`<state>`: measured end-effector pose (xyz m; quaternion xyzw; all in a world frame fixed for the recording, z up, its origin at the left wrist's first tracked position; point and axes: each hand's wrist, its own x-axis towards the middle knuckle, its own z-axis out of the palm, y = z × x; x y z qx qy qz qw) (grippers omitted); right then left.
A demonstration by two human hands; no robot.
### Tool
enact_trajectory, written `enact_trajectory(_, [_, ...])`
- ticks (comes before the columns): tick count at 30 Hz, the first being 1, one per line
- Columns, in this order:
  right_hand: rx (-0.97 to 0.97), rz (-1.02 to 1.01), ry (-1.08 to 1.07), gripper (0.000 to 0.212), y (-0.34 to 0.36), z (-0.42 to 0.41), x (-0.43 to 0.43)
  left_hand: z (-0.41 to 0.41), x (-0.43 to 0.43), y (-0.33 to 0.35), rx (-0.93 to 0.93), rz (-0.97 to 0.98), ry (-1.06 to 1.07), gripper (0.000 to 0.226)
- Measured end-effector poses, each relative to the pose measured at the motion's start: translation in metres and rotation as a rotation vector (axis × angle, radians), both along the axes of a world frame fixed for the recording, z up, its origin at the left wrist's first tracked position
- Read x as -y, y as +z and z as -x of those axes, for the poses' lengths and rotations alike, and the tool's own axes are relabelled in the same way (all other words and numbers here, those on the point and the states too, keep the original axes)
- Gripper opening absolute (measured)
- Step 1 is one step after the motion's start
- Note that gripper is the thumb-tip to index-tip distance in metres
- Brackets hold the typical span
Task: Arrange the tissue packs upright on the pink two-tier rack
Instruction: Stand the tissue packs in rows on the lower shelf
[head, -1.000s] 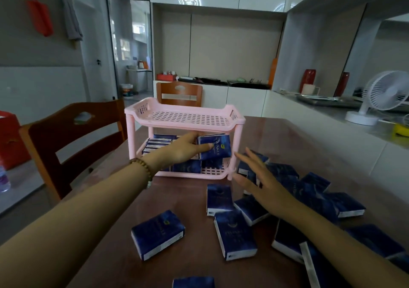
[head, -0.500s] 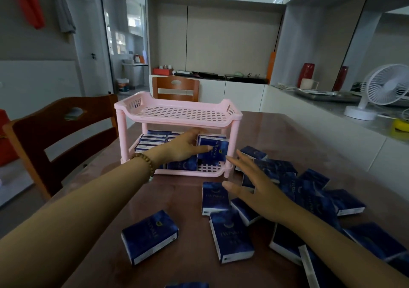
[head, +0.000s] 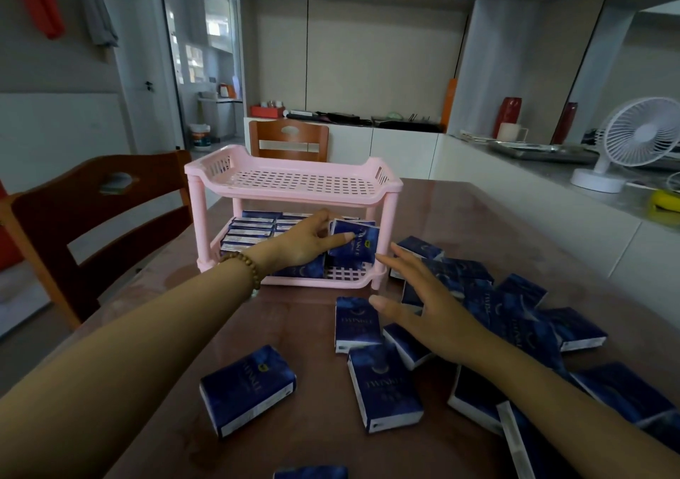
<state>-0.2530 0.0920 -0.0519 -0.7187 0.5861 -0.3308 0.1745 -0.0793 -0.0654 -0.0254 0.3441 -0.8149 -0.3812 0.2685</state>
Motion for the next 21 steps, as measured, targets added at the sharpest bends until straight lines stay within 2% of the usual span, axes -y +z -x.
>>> enact_trajectory(4, [-0.01,0.022,0.009,0.06,-0.001,0.002,0.0,-0.003,0.004,-0.003,0.092,0.069,-0.012,0.033])
enact_trajectory(9, [-0.057,0.026,0.01,0.067,-0.001,0.001,0.0,-0.013,0.007,-0.005,0.272,0.285,0.012,0.039])
enact_trajectory(12, [0.016,0.024,-0.006,0.066,0.007,0.002,0.004,-0.014,0.006,-0.002,0.372,0.413,0.008,0.042])
enact_trajectory(16, [0.115,0.02,-0.117,0.076,0.024,0.011,0.025,-0.014,0.007,-0.001,0.366,0.378,0.009,0.044])
enact_trajectory(18, [0.189,-0.072,-0.129,0.076,0.028,0.017,0.044,-0.015,0.01,-0.005,0.366,0.416,0.029,0.053])
enact_trajectory(21, [0.251,-0.204,-0.053,0.058,0.025,0.02,0.071,-0.021,0.015,-0.012,0.412,0.501,0.094,0.076])
